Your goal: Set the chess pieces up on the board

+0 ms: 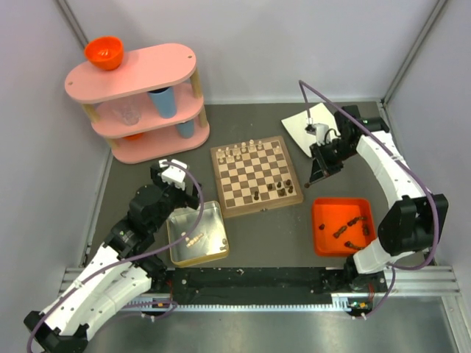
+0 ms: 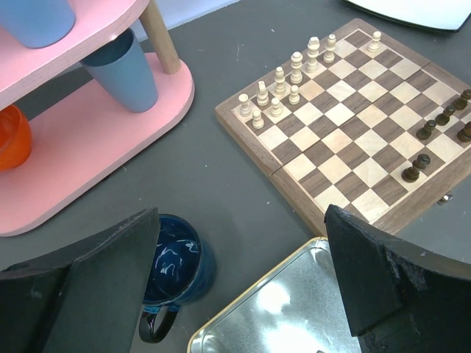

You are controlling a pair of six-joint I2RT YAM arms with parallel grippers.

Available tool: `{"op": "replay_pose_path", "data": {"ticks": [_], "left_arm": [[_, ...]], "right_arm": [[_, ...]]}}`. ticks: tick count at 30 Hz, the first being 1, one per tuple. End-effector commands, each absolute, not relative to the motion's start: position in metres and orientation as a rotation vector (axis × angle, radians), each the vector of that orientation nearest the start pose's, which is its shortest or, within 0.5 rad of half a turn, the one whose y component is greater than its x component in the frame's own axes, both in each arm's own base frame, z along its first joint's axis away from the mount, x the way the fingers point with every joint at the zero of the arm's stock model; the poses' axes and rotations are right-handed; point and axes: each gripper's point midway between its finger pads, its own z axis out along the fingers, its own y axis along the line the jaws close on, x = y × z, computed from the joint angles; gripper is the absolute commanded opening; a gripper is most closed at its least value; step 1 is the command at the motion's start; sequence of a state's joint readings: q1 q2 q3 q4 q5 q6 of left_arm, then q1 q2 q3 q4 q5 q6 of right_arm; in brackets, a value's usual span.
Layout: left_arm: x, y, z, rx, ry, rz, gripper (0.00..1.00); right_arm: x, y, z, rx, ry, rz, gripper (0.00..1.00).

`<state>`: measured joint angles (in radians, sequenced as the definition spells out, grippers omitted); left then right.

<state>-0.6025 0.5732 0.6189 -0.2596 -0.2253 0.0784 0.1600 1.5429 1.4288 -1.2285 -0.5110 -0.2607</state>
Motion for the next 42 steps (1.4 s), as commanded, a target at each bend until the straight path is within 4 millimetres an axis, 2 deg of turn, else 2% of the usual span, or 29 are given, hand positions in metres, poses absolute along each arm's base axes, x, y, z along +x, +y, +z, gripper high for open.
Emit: {"op": "replay_pose_path", "data": {"ticks": [1,8,12,15,18,23,29,35,42], "left_arm": [[0.251,-0.119,0.246,0.427,1.696,-0.175,0.99],[0.251,-0.118,0.246,0.425,1.696,-0.17,0.99],[0.251,-0.116,0.247,0.421,1.69,-0.166,0.99],[0.25,-0.117,0.248,0.423,1.684,-0.172,0.99],[0.249,-0.119,0.248,0.431,1.685,-0.184,0.99],[0.25,-0.121,0.248,0.437,1.685,-0.189,0.99],[0.249,-0.115,0.251,0.417,1.673,-0.172,0.99],[0.247,-0.11,0.257,0.397,1.651,-0.16,0.99],[0.247,-0.113,0.257,0.409,1.65,-0.17,0.99]], "right_arm": [[0.268,0.143,0.195,-0.768,2.625,0.789,0.01],[0.265,0.183,0.211,-1.067,2.477,0.774,0.01],[0.258,0.209,0.211,-1.17,2.443,0.86,0.01],[0.251,0.217,0.215,-1.225,2.4,0.936,0.01],[0.249,0.218,0.212,-1.274,2.37,0.933,0.01],[0.261,0.219,0.192,-1.44,2.35,0.715,0.01],[0.277,0.24,0.164,-1.554,2.365,0.536,0.01],[0.294,0.246,0.144,-1.557,2.408,0.395,0.01],[0.3,0.247,0.122,-1.567,2.461,0.308,0.02]]}}
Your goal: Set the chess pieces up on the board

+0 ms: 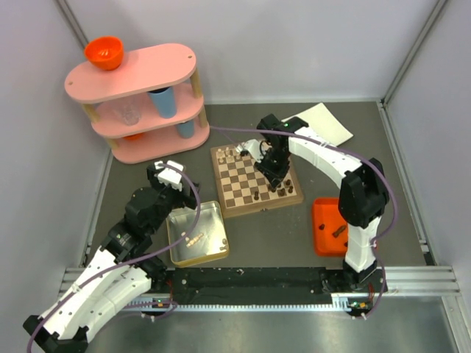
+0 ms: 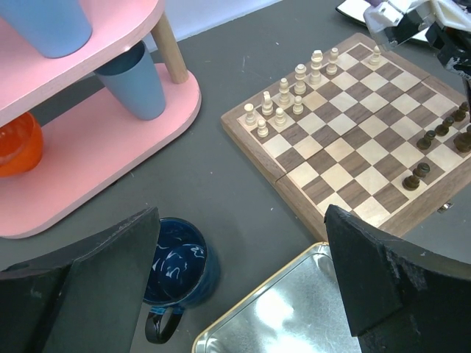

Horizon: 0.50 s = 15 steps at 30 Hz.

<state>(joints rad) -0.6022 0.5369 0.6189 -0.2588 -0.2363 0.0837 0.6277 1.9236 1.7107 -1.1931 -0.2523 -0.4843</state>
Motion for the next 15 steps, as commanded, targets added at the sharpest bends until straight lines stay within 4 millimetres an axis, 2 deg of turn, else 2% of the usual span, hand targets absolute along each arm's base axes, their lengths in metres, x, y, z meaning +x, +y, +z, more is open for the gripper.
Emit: {"op": "replay_pose_path", "data": {"ticks": [1,15], "left_arm": [[0.246,-0.113,0.258,0.407,1.65,-0.174,0.99],[0.246,-0.113,0.258,0.411,1.649,-0.176,0.99]], "right_arm": [[0.301,0.245,0.119,-1.566,2.47,0.303,0.02],[0.295,0.251,0.097,-1.602,2.512,0.294,0.04]]}}
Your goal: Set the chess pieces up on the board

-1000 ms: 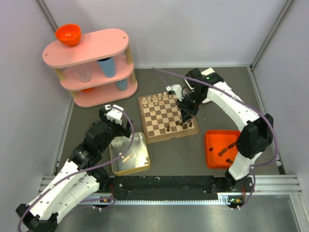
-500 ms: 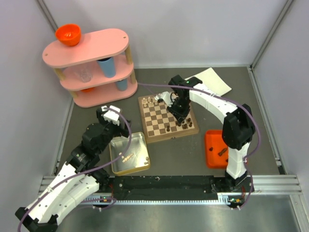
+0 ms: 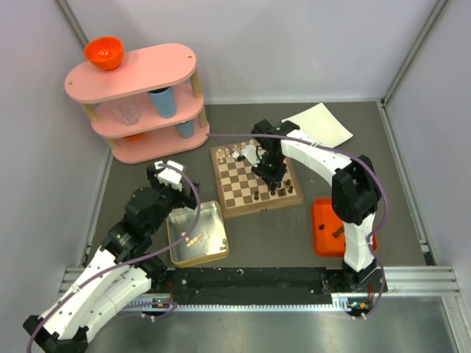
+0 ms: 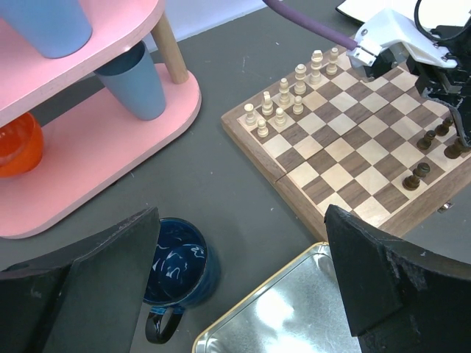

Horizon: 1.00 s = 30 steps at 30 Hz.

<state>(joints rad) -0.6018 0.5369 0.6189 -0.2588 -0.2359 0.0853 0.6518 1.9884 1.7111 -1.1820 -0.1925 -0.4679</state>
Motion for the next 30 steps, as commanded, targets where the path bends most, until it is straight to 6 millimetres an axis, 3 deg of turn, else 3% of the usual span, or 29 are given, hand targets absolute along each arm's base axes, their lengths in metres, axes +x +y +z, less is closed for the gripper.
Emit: {"op": "replay_pose_path", "data": {"ticks": [1,30], "left_arm": [[0.246,-0.113,0.258,0.41,1.647,-0.176,0.99],[0.246,-0.114,0.258,0.412,1.649,-0.177,0.99]], "right_arm": [[0.295,0.251,0.097,-1.603,2.512,0.292,0.04],[0.287,0.242,0.076,-1.636,2.563,0.258,0.06]]}}
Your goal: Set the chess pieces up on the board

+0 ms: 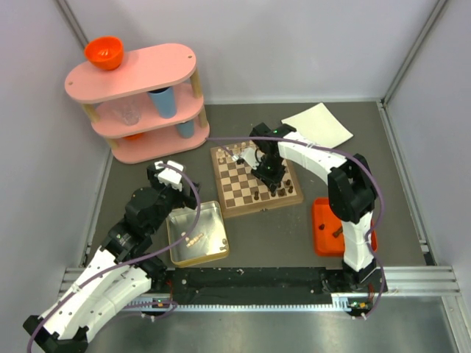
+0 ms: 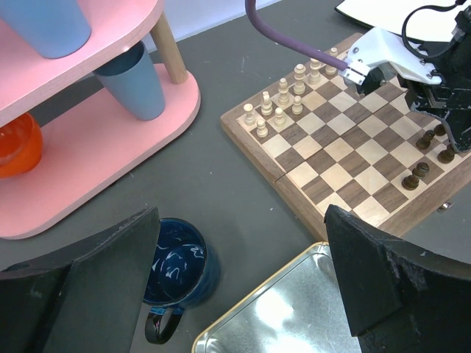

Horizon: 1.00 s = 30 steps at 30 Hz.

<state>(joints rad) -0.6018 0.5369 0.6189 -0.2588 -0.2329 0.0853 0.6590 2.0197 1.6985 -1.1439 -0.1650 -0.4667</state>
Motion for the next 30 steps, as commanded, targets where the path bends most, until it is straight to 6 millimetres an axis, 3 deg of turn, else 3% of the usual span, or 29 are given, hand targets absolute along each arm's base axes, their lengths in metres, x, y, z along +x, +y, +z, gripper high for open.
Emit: {"op": "replay_pose_path", "data": {"ticks": [1,14,30], "left_arm": [[0.246,-0.114,0.258,0.413,1.648,-0.176,0.99],[0.246,-0.114,0.259,0.412,1.647,-0.176,0.99],[0.246,-0.114,0.258,0.412,1.649,-0.177,0.99]], "right_arm": [[0.287,0.242,0.076,-1.632,2.565,0.26,0.06],[0.286,0.24,0.074,-1.636,2.574,0.257,0.09],[0.289,0.243,0.084,-1.618,2.547,0.264,0.27]]}}
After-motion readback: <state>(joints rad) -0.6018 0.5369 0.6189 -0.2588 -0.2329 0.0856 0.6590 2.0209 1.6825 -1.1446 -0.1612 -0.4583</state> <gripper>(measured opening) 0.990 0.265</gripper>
